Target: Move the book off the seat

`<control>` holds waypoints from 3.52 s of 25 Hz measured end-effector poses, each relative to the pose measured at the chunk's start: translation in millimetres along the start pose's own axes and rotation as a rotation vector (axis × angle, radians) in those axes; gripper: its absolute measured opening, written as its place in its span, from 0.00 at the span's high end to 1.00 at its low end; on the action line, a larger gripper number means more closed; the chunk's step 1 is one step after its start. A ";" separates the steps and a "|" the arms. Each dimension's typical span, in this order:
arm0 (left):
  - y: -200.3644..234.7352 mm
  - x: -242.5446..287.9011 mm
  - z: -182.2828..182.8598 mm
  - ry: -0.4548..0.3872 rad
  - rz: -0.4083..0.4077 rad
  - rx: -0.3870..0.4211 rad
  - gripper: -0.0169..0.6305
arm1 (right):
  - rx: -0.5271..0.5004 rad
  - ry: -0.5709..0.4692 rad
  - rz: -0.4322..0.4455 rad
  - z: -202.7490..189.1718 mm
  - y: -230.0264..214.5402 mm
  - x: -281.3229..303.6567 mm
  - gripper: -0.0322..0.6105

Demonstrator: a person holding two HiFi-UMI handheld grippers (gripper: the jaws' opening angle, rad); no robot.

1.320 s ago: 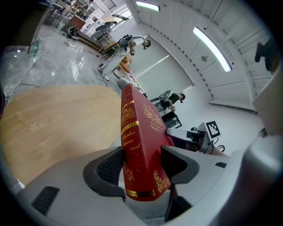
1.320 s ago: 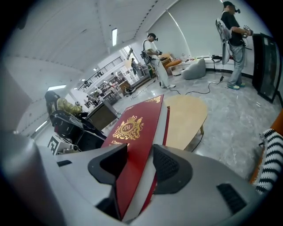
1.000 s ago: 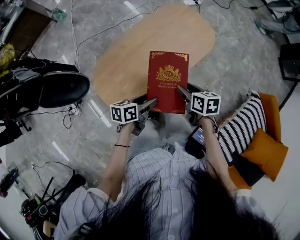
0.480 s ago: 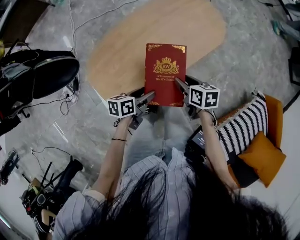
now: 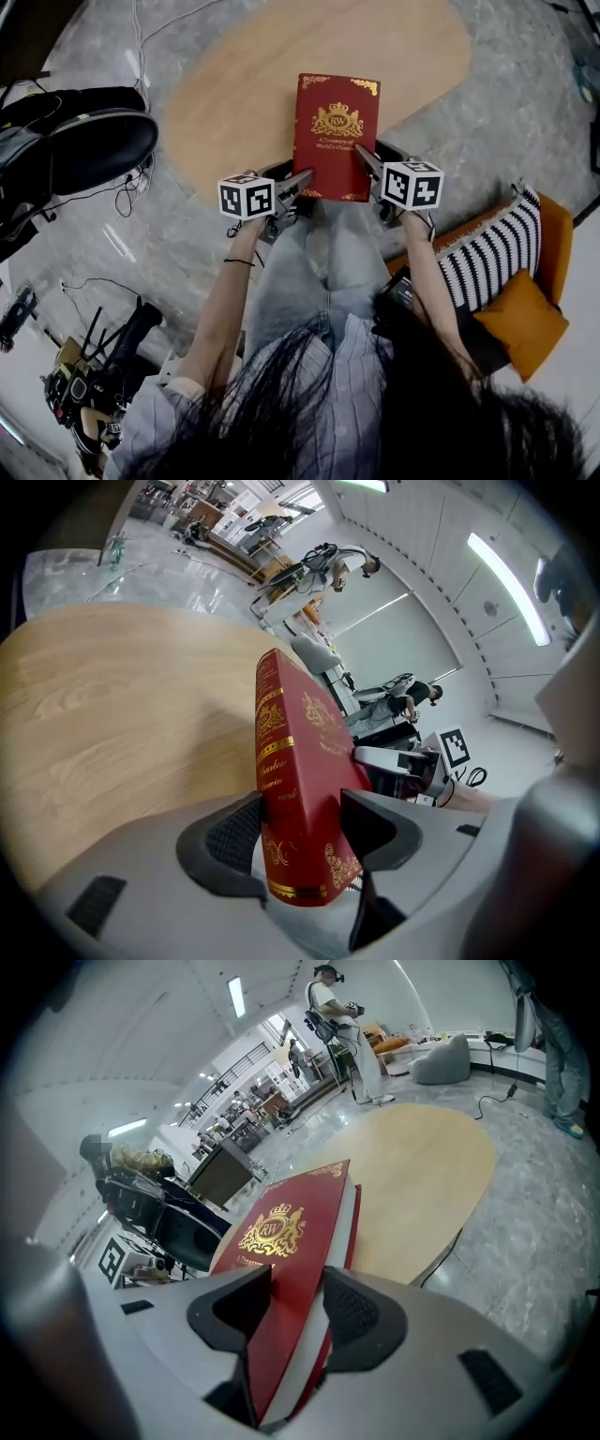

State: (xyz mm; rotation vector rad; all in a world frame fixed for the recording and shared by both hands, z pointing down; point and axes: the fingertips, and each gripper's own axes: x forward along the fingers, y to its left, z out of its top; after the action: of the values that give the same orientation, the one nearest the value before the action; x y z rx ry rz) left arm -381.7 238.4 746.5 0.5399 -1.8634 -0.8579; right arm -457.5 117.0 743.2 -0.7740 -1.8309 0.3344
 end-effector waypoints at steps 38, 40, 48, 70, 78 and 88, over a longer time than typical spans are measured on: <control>91.7 47.7 -64.9 0.185 0.058 -0.086 0.63 | 0.055 0.120 -0.034 -62.2 -62.4 75.0 0.72; 88.3 43.8 -66.8 0.199 0.057 -0.061 0.63 | 0.039 0.121 -0.075 -60.7 -68.5 68.0 0.72; 59.4 10.0 -44.4 0.094 0.046 0.006 0.63 | 0.031 0.065 -0.114 -42.4 -62.0 24.4 0.72; -161.7 -146.5 64.4 -0.244 -0.187 0.326 0.63 | -0.148 -0.348 0.001 72.4 157.1 -151.9 0.76; -192.2 -163.3 50.9 -0.259 -0.213 0.422 0.63 | -0.137 -0.449 0.012 63.4 173.4 -192.0 0.78; -234.0 -193.2 38.0 -0.273 -0.278 0.539 0.71 | -0.141 -0.557 0.031 35.8 209.9 -230.3 0.83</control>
State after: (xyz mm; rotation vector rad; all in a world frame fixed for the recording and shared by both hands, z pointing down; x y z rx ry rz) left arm -335.1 230.4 444.4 1.0786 -2.3210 -0.6176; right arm -366.3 129.7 443.3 -0.8644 -2.3854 0.4798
